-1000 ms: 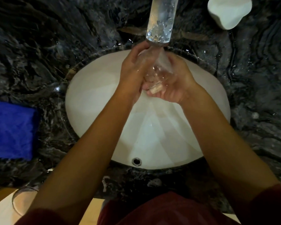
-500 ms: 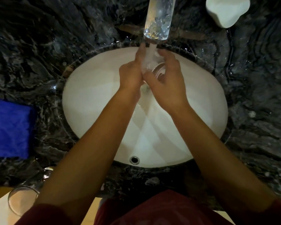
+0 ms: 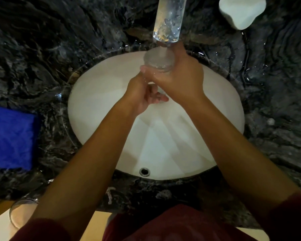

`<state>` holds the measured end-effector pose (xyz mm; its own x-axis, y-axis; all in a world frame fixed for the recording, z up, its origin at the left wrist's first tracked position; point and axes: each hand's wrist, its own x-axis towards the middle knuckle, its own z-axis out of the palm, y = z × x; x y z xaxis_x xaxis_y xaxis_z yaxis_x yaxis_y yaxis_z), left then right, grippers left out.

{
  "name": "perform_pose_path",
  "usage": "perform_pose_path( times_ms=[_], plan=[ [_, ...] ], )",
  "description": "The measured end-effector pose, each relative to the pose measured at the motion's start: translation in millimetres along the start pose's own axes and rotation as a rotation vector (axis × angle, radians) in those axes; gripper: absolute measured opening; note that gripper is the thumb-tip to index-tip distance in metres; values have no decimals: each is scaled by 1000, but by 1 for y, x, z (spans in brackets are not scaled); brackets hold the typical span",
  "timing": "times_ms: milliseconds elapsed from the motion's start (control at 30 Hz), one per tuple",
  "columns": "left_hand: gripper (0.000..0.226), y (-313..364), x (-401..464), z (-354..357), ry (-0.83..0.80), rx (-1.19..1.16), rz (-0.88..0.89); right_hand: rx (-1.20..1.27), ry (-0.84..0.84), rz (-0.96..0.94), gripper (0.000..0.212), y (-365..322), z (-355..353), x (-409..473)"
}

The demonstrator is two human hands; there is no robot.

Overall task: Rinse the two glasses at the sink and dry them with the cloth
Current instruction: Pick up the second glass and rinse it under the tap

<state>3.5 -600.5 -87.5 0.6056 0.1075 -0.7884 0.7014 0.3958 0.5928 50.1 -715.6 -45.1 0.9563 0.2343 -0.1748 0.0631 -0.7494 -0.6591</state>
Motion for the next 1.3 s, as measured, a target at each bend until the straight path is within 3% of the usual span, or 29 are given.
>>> perform_pose_path(
  times_ms=[200,367,500,633,767,900,967,1033,1100,1167,1300],
  plan=[
    [57,-7,5,-5,-84,-80,-10,-17,-24,-33,62,-7,11,10],
    [55,-13,-2,1,-88,-54,31,252,-95,123,48,-6,17,9],
    [57,-17,-8,1,-100,-277,58,442,-249,259,36,-2,16,17],
    [62,-9,-13,4,-195,-219,92,501,-221,315,29,-1,18,14],
    [53,-6,-13,2,-239,-140,34,501,-183,305,28,9,22,13],
    [45,2,1,-5,-165,-373,-21,634,-201,210,33,18,20,-5],
    [44,8,9,-8,-122,-436,-88,584,-289,106,35,23,21,-16],
    [40,9,15,-8,-73,-400,-133,499,-272,51,39,30,25,-20],
    [37,8,18,-5,-31,-315,-131,448,-154,108,28,34,25,-12],
    [48,5,20,-4,-18,-269,-117,339,-111,154,28,30,22,-1],
    [64,-3,22,-16,-60,-245,-97,318,-236,270,18,28,10,23]
  ],
)
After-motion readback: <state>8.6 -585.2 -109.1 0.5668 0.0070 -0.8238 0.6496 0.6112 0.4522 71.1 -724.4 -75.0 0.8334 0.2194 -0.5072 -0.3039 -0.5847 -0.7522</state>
